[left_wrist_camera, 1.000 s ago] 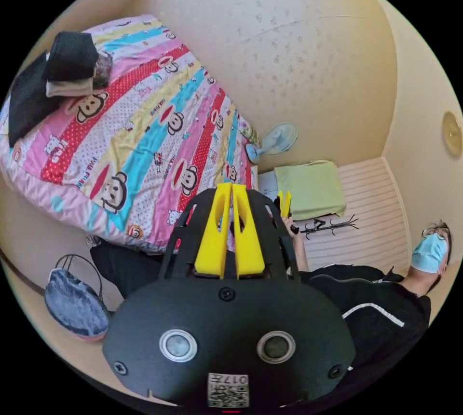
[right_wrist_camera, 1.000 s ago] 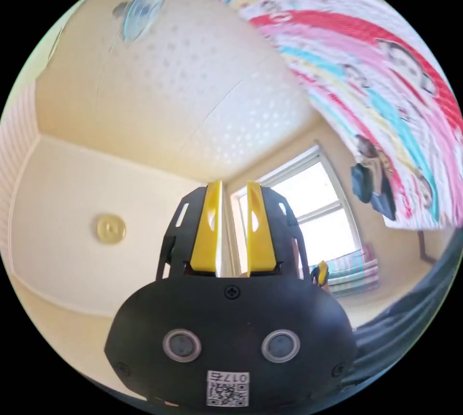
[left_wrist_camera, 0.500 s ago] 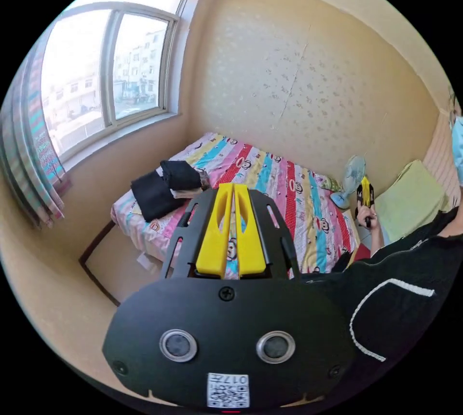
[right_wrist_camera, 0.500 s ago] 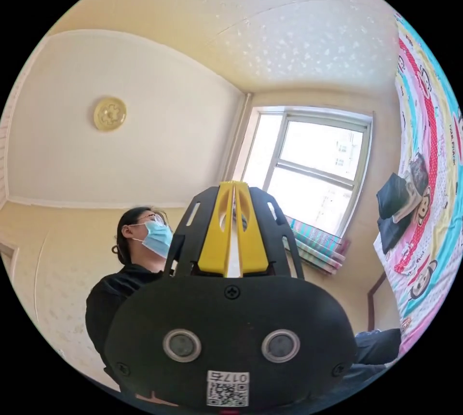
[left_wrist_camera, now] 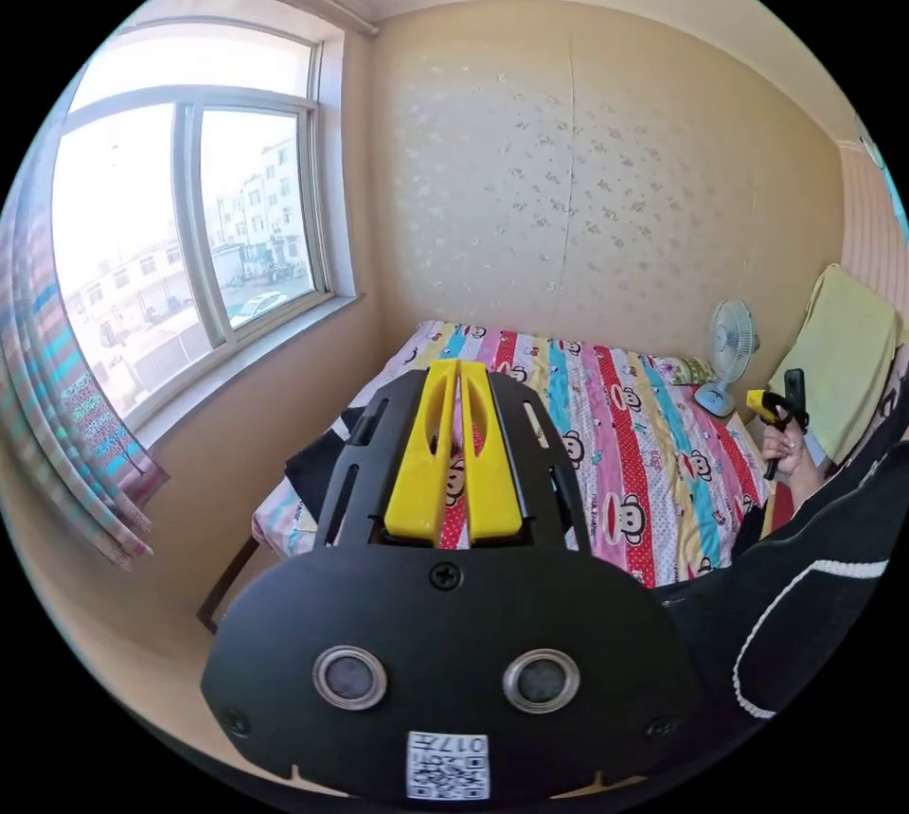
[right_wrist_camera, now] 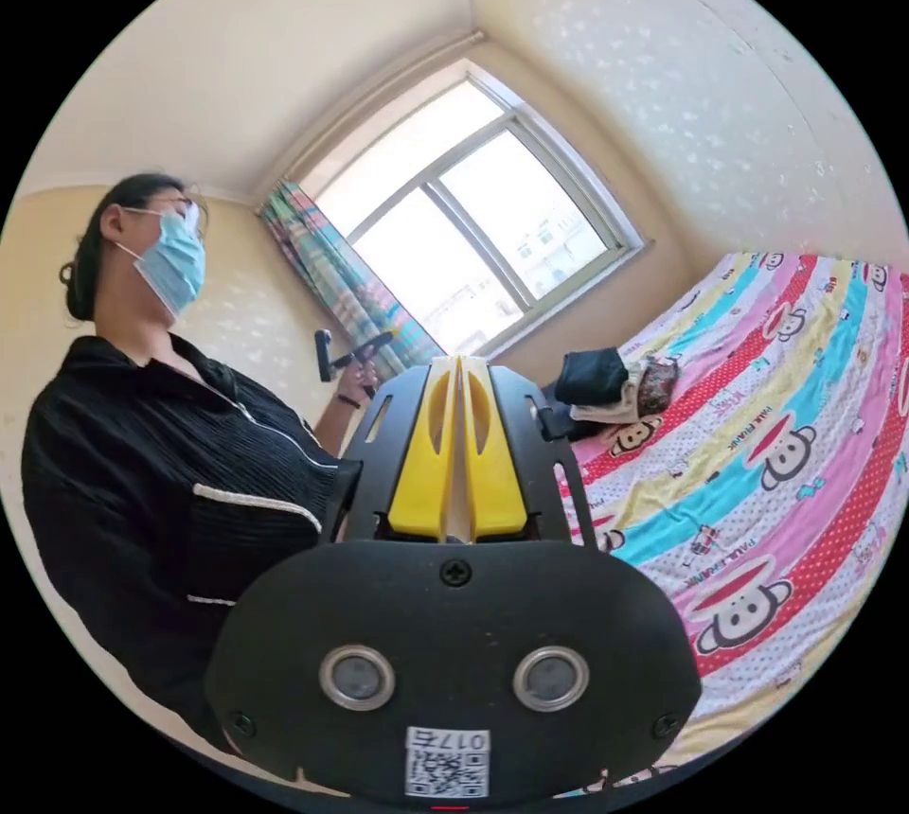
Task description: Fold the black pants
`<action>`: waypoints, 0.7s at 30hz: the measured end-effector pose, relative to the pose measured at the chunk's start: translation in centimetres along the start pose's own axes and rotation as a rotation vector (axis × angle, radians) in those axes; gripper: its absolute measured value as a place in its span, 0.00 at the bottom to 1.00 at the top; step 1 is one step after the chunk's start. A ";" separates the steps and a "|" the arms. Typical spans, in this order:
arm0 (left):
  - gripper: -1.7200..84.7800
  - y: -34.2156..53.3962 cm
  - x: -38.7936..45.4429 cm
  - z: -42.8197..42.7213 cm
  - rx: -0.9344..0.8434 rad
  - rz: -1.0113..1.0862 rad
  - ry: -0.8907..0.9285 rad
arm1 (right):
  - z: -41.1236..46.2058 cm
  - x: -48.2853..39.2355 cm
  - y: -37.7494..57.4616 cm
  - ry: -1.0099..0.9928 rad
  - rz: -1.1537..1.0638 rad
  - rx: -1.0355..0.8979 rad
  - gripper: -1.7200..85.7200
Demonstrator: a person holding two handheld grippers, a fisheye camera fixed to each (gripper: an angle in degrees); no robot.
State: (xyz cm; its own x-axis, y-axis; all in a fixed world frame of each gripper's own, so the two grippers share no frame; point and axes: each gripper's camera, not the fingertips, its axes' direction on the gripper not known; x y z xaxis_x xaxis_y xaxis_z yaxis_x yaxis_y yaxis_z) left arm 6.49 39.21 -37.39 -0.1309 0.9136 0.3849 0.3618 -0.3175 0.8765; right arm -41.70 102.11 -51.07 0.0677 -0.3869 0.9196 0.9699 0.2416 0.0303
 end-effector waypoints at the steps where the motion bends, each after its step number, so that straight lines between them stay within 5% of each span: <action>1: 0.01 0.3 -2.4 2.3 -0.022 -0.033 0.041 | 1.2 0.0 -0.6 0.022 0.001 -0.021 0.03; 8: 0.02 2.6 -13.0 17.7 -0.334 -0.014 0.273 | 10.7 0.7 -8.4 -0.208 -0.209 0.506 0.05; 15: 0.09 7.6 -24.9 32.1 -0.404 -0.170 0.438 | 27.6 4.1 -21.0 0.059 -0.274 0.215 0.18; 21: 0.14 13.1 -33.1 48.6 -0.513 -0.287 0.557 | 41.4 13.3 -25.3 0.031 -0.034 0.124 0.25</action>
State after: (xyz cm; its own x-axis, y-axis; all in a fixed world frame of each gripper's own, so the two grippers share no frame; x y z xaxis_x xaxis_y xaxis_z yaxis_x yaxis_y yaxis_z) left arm 60.48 17.13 -52.67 -0.6440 0.7592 0.0939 -0.2061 -0.2905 0.9344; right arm -75.03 127.71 -23.42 0.0438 -0.4238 0.9047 0.9355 0.3353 0.1117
